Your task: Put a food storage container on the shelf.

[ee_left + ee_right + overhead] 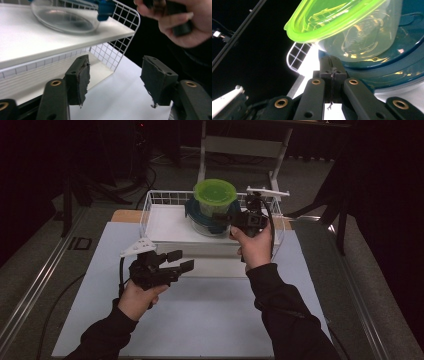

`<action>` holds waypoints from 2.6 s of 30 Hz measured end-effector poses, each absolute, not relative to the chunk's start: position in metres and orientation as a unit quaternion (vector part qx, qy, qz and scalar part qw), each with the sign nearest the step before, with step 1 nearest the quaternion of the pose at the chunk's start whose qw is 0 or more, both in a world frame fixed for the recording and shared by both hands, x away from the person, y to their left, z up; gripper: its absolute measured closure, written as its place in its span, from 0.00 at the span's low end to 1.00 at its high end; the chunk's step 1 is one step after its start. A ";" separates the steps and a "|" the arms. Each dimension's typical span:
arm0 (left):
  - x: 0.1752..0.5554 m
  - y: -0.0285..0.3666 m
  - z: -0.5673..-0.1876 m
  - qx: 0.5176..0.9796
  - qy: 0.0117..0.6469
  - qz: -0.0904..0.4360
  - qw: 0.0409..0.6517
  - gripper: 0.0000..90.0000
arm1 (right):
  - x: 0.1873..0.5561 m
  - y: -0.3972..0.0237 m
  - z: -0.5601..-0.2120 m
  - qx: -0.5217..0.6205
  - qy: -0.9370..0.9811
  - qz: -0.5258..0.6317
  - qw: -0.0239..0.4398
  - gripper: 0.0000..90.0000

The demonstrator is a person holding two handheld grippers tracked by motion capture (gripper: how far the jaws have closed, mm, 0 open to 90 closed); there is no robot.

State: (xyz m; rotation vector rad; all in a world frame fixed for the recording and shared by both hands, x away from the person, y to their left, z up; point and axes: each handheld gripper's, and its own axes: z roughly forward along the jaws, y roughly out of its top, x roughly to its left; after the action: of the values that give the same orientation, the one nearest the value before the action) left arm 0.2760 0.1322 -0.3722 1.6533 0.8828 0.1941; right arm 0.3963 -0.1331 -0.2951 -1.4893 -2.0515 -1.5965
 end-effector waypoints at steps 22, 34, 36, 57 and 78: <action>0.259 0.127 -0.387 0.721 0.318 0.093 0.609 0.27 | 0.353 -0.145 -0.302 -0.417 -0.718 -0.555 0.040 0.60; 0.241 0.119 -0.395 0.740 0.272 0.098 0.608 0.01 | 0.316 -0.156 -0.339 -0.345 -0.741 -0.576 -0.011 0.17; 0.239 0.119 -0.397 0.740 0.271 0.097 0.608 0.01 | 0.307 -0.160 -0.350 -0.337 -0.748 -0.571 -0.028 0.16; 0.216 0.122 -0.433 0.751 0.264 0.110 0.595 0.01 | 0.271 -0.199 -0.434 -0.354 -0.750 -0.556 -0.054 0.17; 0.205 0.138 -0.475 0.768 0.277 0.108 0.567 0.01 | 0.245 -0.236 -0.480 -0.369 -0.761 -0.528 -0.074 0.17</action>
State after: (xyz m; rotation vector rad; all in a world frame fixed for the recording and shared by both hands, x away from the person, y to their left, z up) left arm 0.2049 0.1381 -0.4752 1.8053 0.6507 0.2547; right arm 0.2453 -0.2361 -0.4801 -1.2168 -2.5119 -1.7413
